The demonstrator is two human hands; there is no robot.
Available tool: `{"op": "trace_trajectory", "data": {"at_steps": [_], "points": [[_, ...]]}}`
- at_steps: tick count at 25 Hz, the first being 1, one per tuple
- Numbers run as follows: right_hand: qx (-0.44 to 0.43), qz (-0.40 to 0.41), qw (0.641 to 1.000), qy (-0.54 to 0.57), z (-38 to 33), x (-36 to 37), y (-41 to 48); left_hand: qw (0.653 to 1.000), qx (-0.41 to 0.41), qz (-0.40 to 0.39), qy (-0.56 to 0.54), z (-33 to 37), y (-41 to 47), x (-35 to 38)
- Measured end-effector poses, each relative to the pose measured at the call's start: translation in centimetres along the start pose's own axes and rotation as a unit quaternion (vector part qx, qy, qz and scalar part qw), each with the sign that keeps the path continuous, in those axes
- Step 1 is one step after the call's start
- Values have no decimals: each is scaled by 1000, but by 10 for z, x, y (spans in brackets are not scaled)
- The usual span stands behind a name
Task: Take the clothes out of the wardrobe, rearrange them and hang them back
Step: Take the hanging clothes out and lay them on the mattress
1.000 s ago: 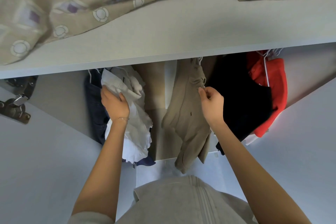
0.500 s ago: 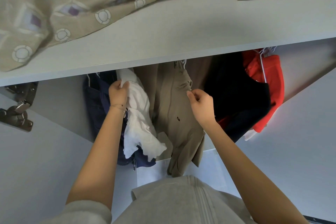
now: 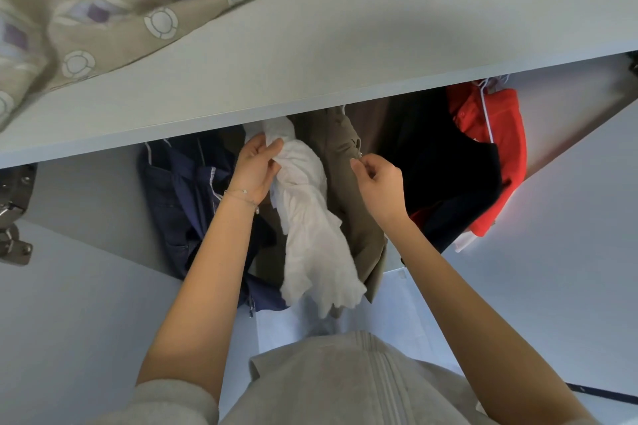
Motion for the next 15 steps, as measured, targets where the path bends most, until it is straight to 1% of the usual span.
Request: {"op": "trace_trajectory", "data": {"at_steps": [5,10,12,15], "points": [[7,14,1000,-25,11,-14,0,1000,-10,13,15,-14,7,8],[21,11,999,-23,19,-21,-1,999,42,8,7,3,15,24],[24,11,999,-22,21,-22,-3,998,47,-3,40,0,16,29],[31,10,999,-23,22,-27,-5,989,51,-12,136,-22,16,30]]}}
Point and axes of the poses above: each hand's wrist, its own y-axis towards the middle knuckle, its own x-axis out of the palm, z = x × y, the point moved 7 cm from there along y, towards the middle knuckle, and after that the axes turned 4 degrees about -x, right-handed, at the moved point
